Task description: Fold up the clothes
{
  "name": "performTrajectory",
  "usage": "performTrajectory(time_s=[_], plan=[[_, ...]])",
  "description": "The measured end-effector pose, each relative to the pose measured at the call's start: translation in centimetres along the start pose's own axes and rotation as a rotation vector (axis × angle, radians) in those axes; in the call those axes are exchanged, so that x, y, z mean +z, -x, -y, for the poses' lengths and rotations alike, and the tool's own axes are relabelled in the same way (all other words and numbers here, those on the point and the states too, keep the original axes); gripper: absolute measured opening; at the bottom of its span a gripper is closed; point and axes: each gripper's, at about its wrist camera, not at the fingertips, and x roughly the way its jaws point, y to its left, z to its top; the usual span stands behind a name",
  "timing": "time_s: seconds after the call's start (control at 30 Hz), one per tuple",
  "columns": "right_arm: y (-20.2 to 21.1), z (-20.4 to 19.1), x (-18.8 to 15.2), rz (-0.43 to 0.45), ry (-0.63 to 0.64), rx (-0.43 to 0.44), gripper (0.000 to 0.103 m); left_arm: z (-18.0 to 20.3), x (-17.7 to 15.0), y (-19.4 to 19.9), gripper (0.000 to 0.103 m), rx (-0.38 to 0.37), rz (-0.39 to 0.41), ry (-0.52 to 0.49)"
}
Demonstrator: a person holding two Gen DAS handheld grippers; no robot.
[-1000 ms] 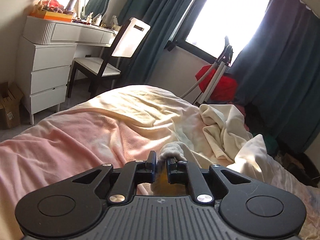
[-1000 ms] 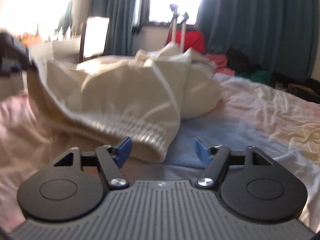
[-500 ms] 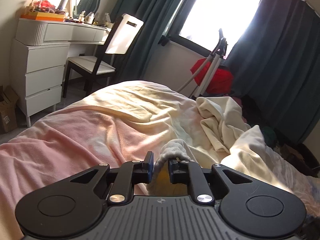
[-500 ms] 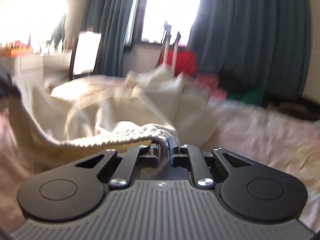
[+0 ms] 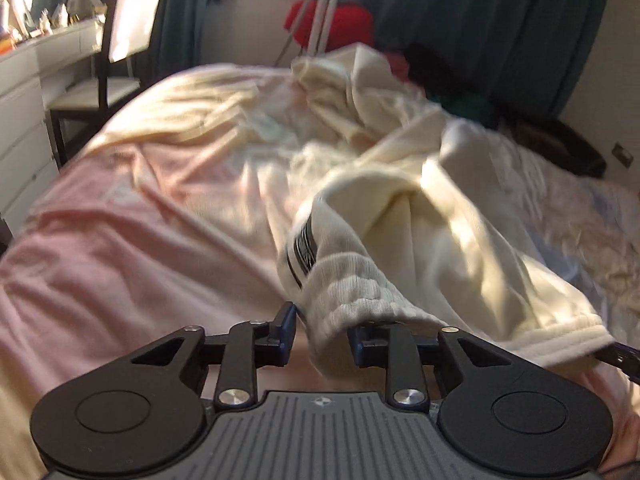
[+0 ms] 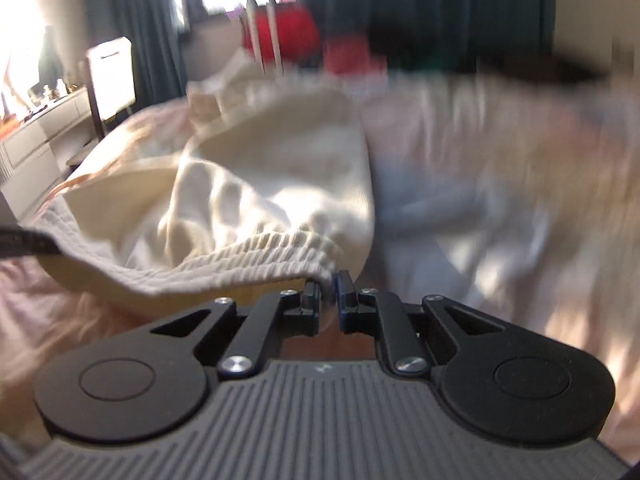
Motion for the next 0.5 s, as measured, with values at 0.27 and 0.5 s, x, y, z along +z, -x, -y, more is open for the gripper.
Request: performTrajectory(time_s=[0.27, 0.5], plan=[[2.1, 1.6, 1.0, 0.041, -0.150, 0.145, 0.017, -1.8, -1.8, 4.4, 0.087, -0.132, 0.045, 0.110], [2.4, 4.4, 1.7, 0.108, -0.332, 0.243, 0.078, -2.9, -0.9, 3.8, 0.092, -0.201, 0.105, 0.256]])
